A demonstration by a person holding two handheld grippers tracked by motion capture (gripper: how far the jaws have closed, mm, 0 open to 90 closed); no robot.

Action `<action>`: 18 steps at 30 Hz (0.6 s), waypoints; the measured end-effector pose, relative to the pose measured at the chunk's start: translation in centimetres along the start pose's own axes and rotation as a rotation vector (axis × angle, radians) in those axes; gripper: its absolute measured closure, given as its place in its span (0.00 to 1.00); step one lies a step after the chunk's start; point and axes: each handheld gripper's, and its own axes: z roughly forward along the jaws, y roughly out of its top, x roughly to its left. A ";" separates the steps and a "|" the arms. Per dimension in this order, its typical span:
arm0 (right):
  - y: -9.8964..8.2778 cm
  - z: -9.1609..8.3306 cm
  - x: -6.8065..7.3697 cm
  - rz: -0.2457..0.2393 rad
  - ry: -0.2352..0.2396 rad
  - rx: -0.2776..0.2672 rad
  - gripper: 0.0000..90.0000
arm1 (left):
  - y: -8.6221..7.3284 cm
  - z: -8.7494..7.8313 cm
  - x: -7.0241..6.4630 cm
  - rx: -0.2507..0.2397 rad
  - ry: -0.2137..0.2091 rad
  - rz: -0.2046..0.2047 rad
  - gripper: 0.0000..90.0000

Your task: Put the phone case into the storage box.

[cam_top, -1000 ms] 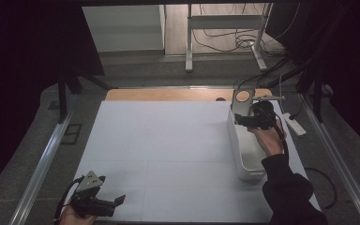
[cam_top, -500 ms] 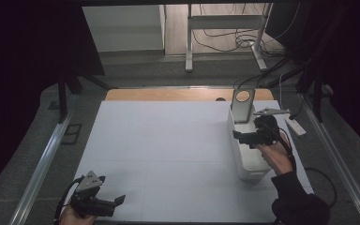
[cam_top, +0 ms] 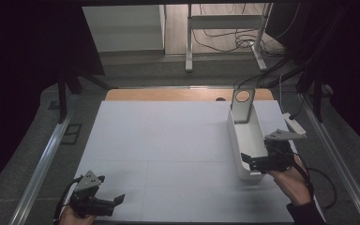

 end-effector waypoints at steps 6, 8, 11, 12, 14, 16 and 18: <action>-2.3 -1.9 0.6 0.001 -0.013 0.000 0.00 | 0.0 0.0 0.0 0.000 -0.001 -0.003 0.00; -2.7 -2.2 0.7 0.002 -0.016 0.001 0.00 | 0.0 0.0 0.1 -0.001 -0.001 -0.004 0.00; -3.9 -2.9 1.1 0.002 -0.014 0.007 0.00 | 0.0 0.0 0.1 -0.003 -0.002 -0.004 0.00; -4.3 -3.1 1.2 0.001 -0.016 0.011 0.00 | 0.0 0.0 0.1 -0.004 -0.001 -0.005 0.00; -5.0 -3.5 1.5 -0.001 -0.019 0.020 0.00 | 0.0 -0.1 0.1 -0.006 -0.001 -0.008 0.00; -5.9 -3.8 1.8 0.001 -0.019 0.030 0.00 | 0.0 -0.1 0.1 -0.007 -0.002 -0.010 0.00; -7.0 -4.1 2.0 0.009 -0.005 0.045 0.00 | 0.0 -0.1 0.1 -0.007 -0.002 -0.009 0.00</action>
